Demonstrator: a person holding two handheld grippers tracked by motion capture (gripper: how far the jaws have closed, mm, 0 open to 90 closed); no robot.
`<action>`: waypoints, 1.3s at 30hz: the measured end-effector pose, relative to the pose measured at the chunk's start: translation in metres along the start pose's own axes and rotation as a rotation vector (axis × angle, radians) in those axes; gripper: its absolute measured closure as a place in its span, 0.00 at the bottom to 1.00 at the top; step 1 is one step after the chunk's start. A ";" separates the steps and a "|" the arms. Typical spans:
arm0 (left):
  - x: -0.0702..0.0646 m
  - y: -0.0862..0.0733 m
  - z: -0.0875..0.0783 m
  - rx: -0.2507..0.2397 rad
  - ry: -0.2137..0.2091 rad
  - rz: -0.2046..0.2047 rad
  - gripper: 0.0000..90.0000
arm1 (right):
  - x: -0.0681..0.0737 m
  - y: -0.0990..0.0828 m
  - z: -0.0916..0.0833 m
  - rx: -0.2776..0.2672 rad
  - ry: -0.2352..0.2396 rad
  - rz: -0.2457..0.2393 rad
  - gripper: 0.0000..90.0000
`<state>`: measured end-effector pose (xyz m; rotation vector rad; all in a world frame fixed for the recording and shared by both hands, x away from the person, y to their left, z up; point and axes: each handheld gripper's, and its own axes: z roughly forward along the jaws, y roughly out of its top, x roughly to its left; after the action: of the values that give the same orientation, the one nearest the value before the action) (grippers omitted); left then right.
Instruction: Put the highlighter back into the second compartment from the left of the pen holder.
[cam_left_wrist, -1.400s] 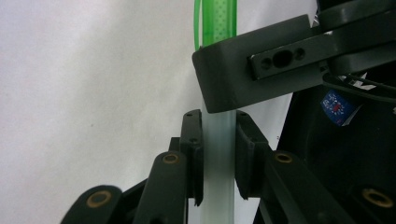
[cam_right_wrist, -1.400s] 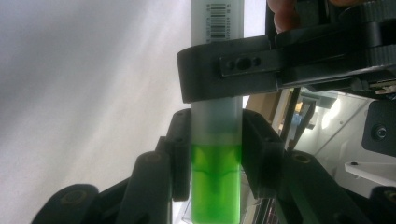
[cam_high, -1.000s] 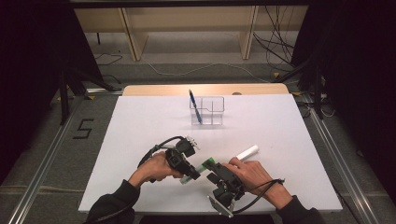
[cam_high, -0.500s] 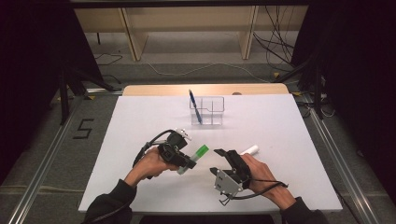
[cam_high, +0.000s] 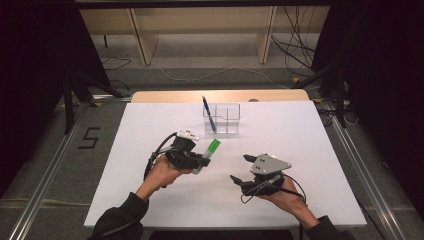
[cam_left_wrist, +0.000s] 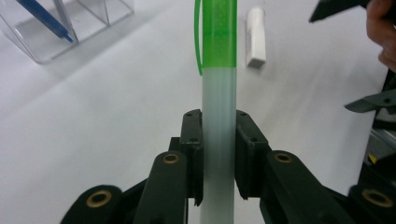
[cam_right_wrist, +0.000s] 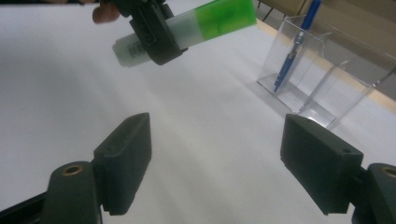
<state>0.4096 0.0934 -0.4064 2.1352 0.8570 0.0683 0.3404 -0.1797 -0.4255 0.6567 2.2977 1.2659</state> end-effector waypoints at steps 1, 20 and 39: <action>0.001 0.001 0.000 -0.018 0.003 -0.008 0.84 | -0.001 -0.001 -0.003 -0.004 0.000 0.024 0.29; 0.018 0.039 0.002 -0.240 0.097 -0.084 0.84 | -0.011 -0.021 -0.033 -0.078 0.017 0.256 0.26; 0.041 0.074 0.016 -0.328 0.133 -0.121 0.84 | -0.011 -0.030 -0.041 -0.096 0.017 0.315 0.23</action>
<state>0.4869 0.0750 -0.3737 1.7848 0.9779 0.2720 0.3202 -0.2270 -0.4297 1.0061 2.1900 1.5149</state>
